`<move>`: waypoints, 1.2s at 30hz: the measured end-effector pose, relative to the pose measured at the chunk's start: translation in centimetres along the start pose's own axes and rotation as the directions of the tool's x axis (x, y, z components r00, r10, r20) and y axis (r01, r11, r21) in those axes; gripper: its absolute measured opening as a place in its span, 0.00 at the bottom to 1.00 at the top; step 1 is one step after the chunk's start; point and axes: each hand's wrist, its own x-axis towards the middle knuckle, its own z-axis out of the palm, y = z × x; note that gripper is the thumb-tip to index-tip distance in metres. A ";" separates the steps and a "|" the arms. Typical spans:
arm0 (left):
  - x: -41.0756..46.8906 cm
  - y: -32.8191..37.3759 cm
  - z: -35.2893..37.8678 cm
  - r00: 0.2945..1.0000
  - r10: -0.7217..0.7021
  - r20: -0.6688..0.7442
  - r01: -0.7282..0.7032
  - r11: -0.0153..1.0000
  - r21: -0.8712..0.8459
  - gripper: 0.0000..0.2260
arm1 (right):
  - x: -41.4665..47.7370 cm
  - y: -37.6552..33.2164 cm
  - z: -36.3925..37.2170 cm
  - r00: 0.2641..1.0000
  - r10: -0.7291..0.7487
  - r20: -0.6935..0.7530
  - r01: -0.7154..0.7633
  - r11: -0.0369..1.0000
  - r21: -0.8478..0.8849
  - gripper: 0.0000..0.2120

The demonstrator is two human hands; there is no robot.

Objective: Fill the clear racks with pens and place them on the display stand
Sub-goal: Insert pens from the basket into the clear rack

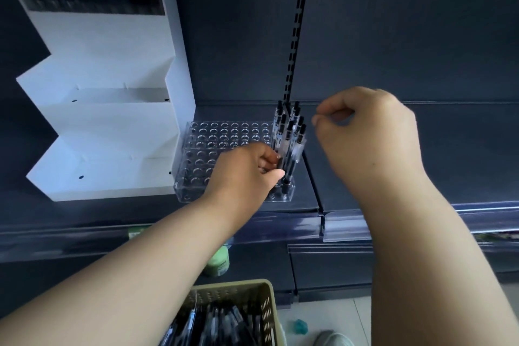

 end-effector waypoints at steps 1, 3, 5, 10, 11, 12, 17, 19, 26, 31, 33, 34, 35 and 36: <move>0.0 0.0 0.0 1.000 0.001 -0.003 0.000 1.000 0.009 0.08 | -0.1 0.0 0.1 1.000 -0.001 0.010 0.001 1.000 -0.007 0.05; -0.2 -0.1 0.0 1.000 0.004 -0.012 -0.003 1.000 0.030 0.07 | -0.4 -0.1 0.2 1.000 -0.005 0.030 0.006 1.000 -0.023 0.05; -0.5 -0.3 0.1 1.000 0.007 -0.021 -0.006 0.999 0.039 0.08 | -0.5 0.0 0.2 0.999 -0.005 0.045 0.007 0.999 -0.037 0.05; -0.8 -0.4 0.4 0.999 -0.003 -0.036 0.004 0.999 0.036 0.07 | -0.9 0.3 0.0 0.997 0.017 0.079 -0.014 0.999 -0.035 0.05; -0.9 -0.4 0.4 0.999 0.000 -0.038 0.001 0.999 0.047 0.07 | -1.0 0.3 0.0 0.996 0.018 0.085 -0.015 0.999 -0.036 0.04; -1.0 -0.4 0.4 0.999 0.003 -0.041 -0.001 0.998 0.056 0.07 | -1.1 0.3 0.0 0.996 0.017 0.087 -0.014 0.999 -0.040 0.04; -1.2 -0.5 0.3 0.999 -0.024 -0.045 0.026 0.999 0.042 0.07 | -1.3 0.6 0.0 0.995 0.020 0.101 -0.015 0.998 -0.057 0.05; -0.9 -0.5 0.3 0.998 -0.046 -0.038 0.046 0.999 0.021 0.07 | -1.2 0.7 -0.1 0.995 0.024 0.101 -0.019 0.998 -0.058 0.05; -1.0 -0.4 -0.7 0.997 -0.064 -0.032 0.065 0.998 0.015 0.07 | -1.7 0.1 0.4 0.994 -0.024 0.103 0.031 0.997 -0.070 0.06; -4.2 -0.9 -4.5 0.994 0.027 -0.109 -0.009 0.987 0.159 0.10 | -3.7 -0.6 0.8 0.989 -0.083 0.119 0.095 0.991 -0.098 0.07; -6.7 -1.7 -6.4 0.992 0.061 -0.114 -0.029 0.964 0.264 0.13 | -5.2 -1.3 0.9 0.978 -0.129 0.164 0.149 0.982 -0.118 0.07; -8.1 -2.2 -7.3 0.991 0.066 -0.113 -0.027 0.949 0.315 0.14 | -5.9 -1.7 1.1 0.967 -0.150 0.205 0.177 0.977 -0.122 0.07; -9.5 -2.6 -8.2 0.992 0.073 -0.107 -0.029 0.930 0.365 0.14 | -6.7 -2.0 1.3 0.955 -0.163 0.249 0.196 0.974 -0.116 0.08; -10.8 -3.0 -8.9 0.992 0.090 -0.090 -0.044 0.907 0.418 0.14 | -7.4 -2.3 1.5 0.941 -0.172 0.293 0.211 0.971 -0.109 0.08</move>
